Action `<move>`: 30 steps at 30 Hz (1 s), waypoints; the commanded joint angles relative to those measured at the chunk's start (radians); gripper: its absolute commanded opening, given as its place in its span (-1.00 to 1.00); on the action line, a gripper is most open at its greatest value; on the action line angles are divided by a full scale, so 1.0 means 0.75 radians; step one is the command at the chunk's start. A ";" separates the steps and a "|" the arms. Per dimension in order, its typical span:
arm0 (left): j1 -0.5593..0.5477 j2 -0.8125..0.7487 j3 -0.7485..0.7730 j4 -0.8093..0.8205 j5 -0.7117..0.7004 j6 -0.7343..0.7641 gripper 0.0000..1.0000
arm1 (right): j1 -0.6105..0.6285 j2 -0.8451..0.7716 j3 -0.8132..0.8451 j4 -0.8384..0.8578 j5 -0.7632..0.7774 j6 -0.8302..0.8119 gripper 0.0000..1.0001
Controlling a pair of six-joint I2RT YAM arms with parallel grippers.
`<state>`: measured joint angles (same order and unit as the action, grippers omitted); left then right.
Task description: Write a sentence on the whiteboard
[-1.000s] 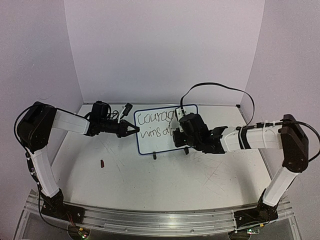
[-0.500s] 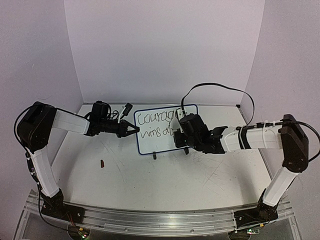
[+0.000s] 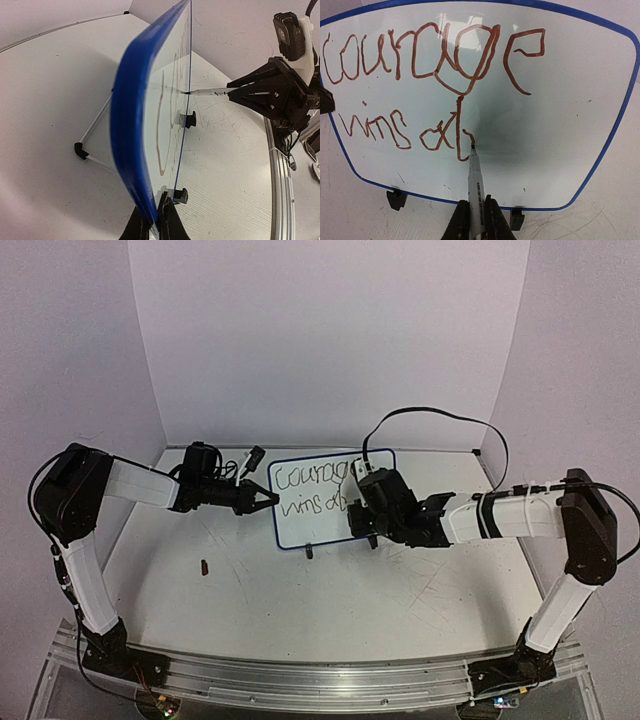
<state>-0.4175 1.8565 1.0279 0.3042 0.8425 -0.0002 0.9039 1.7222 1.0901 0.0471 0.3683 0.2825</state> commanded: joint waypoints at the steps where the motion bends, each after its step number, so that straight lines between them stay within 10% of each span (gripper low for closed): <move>1: 0.015 0.017 0.030 -0.070 -0.232 0.111 -1.00 | -0.006 0.015 -0.005 -0.017 0.000 0.016 -1.00; 30: 0.014 0.020 0.033 -0.076 -0.233 0.117 -1.00 | -0.035 0.002 0.066 0.050 0.144 -0.038 -1.00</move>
<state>-0.4183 1.8565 1.0283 0.3031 0.8383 -0.0002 0.8989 1.7245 1.1065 0.0441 0.4126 0.2623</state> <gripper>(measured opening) 0.057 0.096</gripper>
